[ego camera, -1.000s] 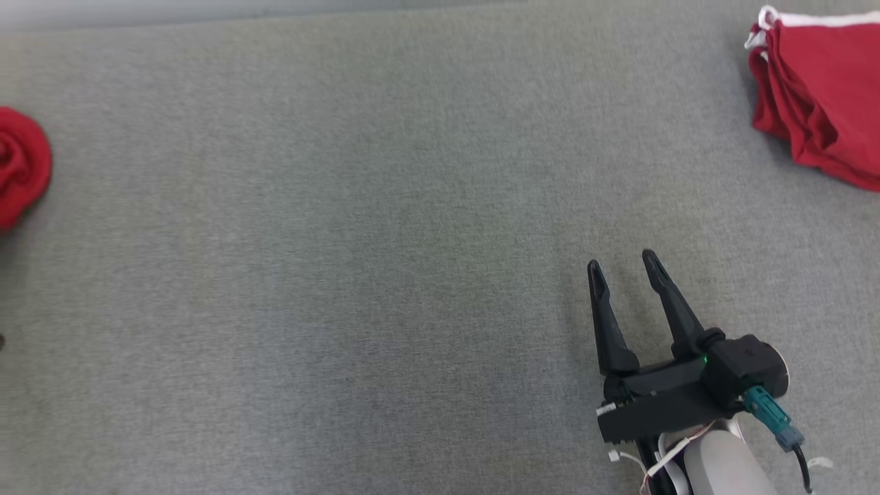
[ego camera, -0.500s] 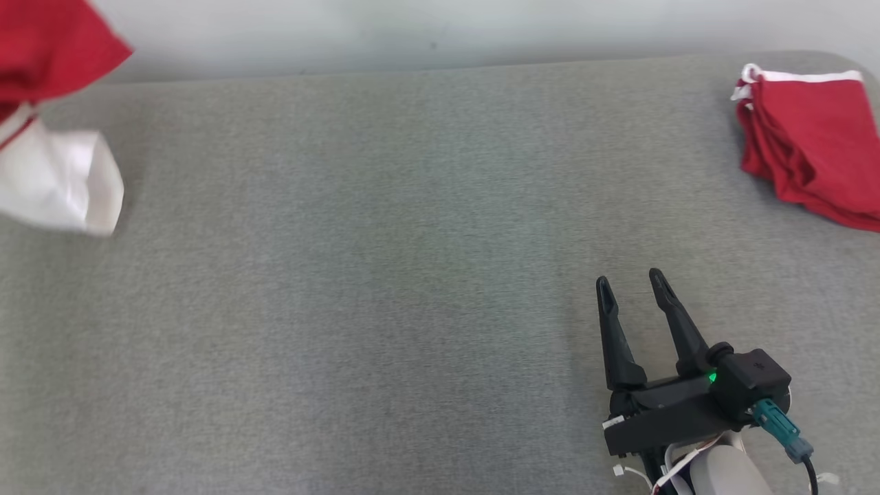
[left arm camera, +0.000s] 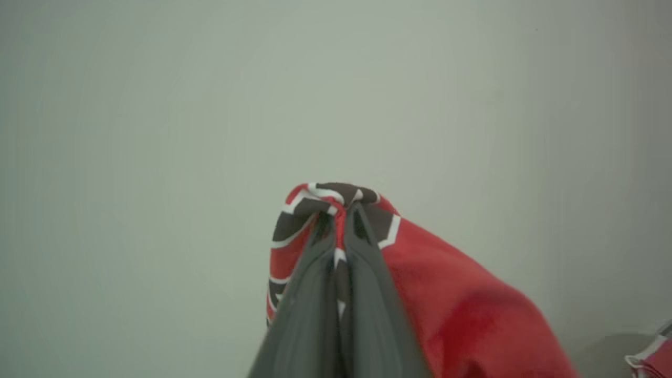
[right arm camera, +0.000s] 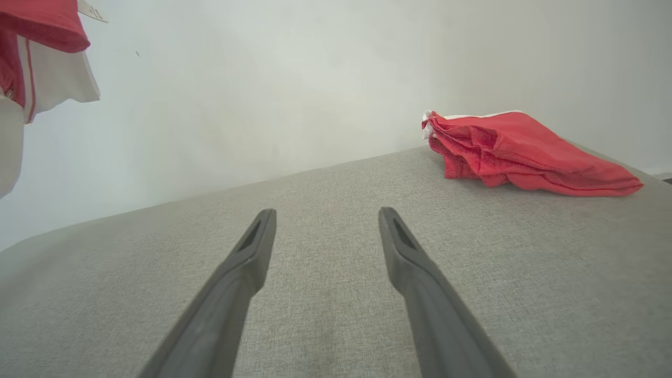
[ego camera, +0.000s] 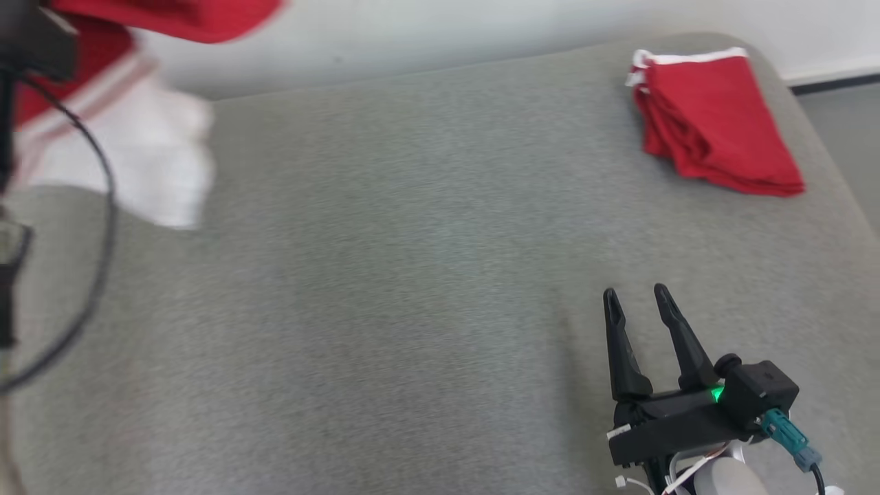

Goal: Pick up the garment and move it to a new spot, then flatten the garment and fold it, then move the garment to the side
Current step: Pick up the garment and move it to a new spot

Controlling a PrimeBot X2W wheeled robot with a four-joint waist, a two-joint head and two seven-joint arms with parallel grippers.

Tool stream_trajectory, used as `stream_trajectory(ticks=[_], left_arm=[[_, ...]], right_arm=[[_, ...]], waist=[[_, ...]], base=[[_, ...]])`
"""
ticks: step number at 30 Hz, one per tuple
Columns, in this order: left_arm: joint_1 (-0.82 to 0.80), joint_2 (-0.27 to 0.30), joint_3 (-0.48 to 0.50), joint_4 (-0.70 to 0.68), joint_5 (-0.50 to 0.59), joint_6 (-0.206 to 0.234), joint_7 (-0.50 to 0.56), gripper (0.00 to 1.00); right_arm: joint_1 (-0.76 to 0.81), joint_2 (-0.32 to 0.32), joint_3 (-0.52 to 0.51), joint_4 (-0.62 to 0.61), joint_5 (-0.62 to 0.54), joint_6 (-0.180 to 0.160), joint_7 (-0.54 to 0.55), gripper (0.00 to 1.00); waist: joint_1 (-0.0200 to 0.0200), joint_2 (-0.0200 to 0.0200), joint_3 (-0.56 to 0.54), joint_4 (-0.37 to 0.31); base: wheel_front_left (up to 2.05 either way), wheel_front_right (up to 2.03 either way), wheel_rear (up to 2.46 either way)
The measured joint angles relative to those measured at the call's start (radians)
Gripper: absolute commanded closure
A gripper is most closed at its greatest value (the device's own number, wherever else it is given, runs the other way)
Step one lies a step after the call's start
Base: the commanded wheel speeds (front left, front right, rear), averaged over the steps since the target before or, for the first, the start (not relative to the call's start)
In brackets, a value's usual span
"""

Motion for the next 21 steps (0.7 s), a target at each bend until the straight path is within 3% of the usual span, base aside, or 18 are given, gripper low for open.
stream_trajectory(ticks=[10, 14, 21], left_arm=[[0.132, -0.127, -0.112, -0.14, -0.013, 0.034, 0.043, 1.0], [0.234, -0.177, -0.149, -0.132, -0.029, 0.045, 0.03, 1.0], [0.42, -0.218, -0.177, -0.055, -0.066, 0.059, -0.027, 1.0]], right_arm=[[0.026, 0.0, -0.013, 0.003, 0.01, 0.0, 0.0, 0.0], [0.03, 0.0, -0.022, 0.009, 0.008, 0.0, 0.0, 0.0], [0.035, 0.0, -0.02, 0.015, 0.003, 0.0, 0.0, 0.0]], waist=[[0.0001, 0.0, -0.004, -0.11], [0.0, 0.0, -0.007, -0.131], [0.0001, 0.0, -0.012, -0.132]], base=[[0.0, 0.0, 0.0], [0.0, 0.0, 0.0], [0.0, 0.0, 0.0]])
